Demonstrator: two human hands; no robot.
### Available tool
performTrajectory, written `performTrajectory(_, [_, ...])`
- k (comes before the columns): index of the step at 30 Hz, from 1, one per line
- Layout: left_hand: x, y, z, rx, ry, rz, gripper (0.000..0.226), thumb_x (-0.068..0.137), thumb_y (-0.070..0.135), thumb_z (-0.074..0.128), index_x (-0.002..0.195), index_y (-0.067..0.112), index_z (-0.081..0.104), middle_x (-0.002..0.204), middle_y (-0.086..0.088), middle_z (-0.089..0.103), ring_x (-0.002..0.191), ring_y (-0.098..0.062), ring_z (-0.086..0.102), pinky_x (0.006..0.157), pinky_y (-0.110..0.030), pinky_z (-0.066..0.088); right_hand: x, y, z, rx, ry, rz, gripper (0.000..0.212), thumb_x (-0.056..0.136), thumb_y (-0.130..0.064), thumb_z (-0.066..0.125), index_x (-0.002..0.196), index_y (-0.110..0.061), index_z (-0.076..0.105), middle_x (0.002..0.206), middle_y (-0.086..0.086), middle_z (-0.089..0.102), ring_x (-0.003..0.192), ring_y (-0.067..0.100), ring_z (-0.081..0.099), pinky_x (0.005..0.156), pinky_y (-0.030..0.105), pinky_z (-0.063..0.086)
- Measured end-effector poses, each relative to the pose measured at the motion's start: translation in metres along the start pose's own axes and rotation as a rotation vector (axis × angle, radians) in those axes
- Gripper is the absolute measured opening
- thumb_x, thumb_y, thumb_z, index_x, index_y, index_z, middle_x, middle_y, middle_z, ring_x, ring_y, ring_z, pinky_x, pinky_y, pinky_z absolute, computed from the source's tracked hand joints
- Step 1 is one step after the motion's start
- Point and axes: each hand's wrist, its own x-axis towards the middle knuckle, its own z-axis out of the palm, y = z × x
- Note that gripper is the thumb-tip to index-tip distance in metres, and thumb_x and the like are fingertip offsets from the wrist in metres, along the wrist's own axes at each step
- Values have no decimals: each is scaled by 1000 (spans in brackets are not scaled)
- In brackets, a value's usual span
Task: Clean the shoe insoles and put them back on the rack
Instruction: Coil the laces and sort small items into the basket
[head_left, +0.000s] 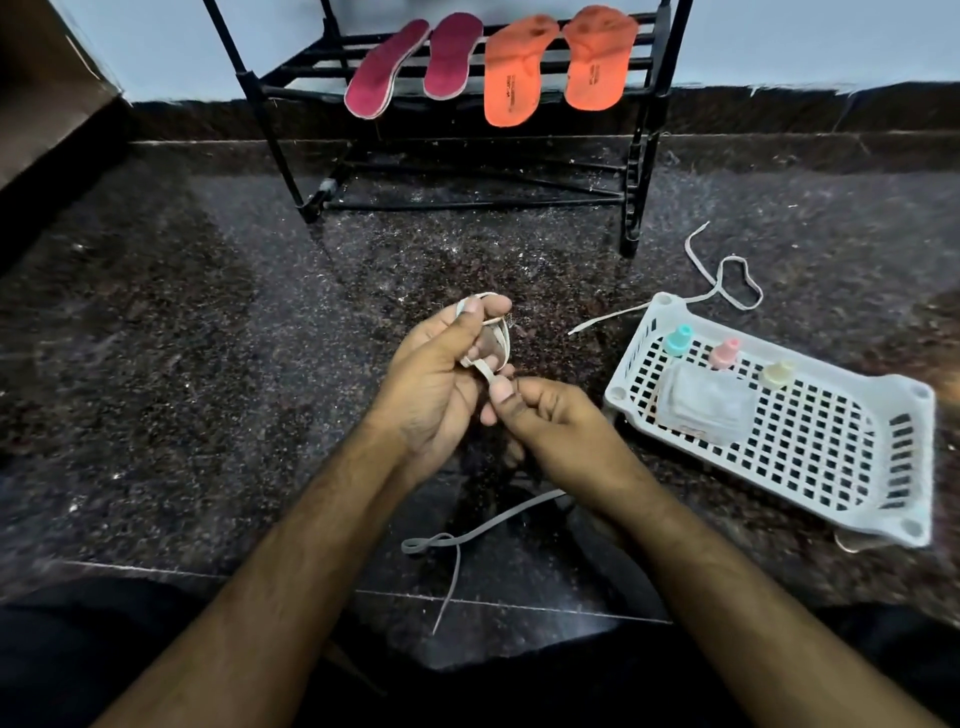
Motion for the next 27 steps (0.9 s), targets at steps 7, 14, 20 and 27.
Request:
performTrajectory(7, [7,-2,-12,57,69,72,26,107,26,44,103,11,64,61,4,46,67,-12,48,84,-34,40,1,-8,-12,-11,-16,186,33,98,-43,57,75,-20,66,56,-4,45,51,12,39,51,26,31])
performTrajectory(14, [1,5,-9,-13,54,-8,25,107,27,42,94,13,59,49,10,32,40,-4,29,73,-26,47,1,-13,-14,111,44,252,37,99,-40,55,69,-20,60,54,-3,43,47,10,34,48,23,33])
performTrajectory(20, [-2,-6,-6,566,-144,21,35,106,25,48,76,11,59,52,4,38,47,-7,28,46,-19,26,8,-18,-30,431,179,273,34,98,-46,53,72,-23,55,53,-8,36,42,6,25,41,20,19])
performTrajectory(27, [-1,-30,-4,782,-10,37,32,107,28,47,94,11,71,57,9,50,50,-8,41,51,-27,34,0,-21,-25,127,258,-9,26,104,-26,49,87,-16,66,51,-13,44,45,-1,34,44,13,28])
